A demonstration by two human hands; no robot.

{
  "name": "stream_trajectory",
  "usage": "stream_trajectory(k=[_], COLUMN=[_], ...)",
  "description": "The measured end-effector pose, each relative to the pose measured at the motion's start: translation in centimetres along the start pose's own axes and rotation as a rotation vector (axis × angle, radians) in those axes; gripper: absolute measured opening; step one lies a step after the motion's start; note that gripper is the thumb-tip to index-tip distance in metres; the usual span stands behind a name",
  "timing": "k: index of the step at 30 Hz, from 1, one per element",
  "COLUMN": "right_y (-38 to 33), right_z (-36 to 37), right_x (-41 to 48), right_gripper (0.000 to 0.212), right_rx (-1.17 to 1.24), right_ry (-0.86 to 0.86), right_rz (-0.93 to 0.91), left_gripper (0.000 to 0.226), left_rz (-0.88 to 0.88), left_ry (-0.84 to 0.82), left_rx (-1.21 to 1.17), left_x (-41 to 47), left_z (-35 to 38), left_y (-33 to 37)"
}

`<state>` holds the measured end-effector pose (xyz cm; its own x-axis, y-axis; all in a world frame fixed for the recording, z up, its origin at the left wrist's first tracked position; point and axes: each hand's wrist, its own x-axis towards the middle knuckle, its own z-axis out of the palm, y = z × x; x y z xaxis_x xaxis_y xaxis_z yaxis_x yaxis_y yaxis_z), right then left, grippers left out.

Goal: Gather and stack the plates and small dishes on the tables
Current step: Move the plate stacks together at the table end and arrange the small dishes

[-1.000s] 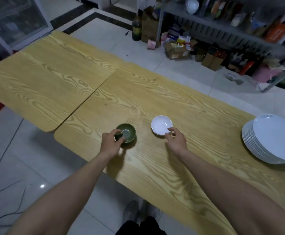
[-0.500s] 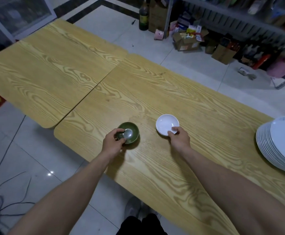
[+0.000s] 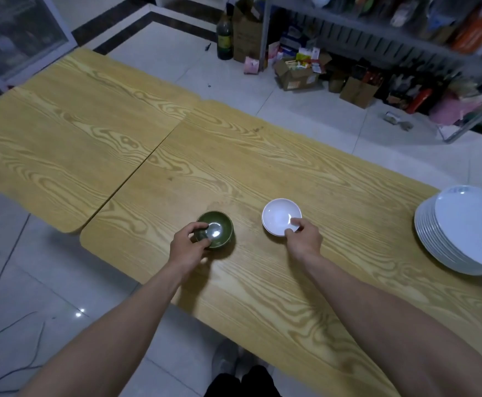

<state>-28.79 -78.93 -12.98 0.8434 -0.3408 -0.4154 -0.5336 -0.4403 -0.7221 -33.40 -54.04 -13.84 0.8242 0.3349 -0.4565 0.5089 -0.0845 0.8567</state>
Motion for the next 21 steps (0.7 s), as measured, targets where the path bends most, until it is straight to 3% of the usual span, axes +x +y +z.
stream_trajectory(k=[21], right_y=[0.1], right_z=[-14.0], right_x=[-4.2], right_gripper=[0.038], right_rx=[0.267], right_ry=[0.373], right_rz=[0.083], left_gripper=[0.031], left_rz=[0.266], left_ry=[-0.294], left_rx=[0.074], left_x=[-2.4], left_z=[10.6], left_y=[12.8])
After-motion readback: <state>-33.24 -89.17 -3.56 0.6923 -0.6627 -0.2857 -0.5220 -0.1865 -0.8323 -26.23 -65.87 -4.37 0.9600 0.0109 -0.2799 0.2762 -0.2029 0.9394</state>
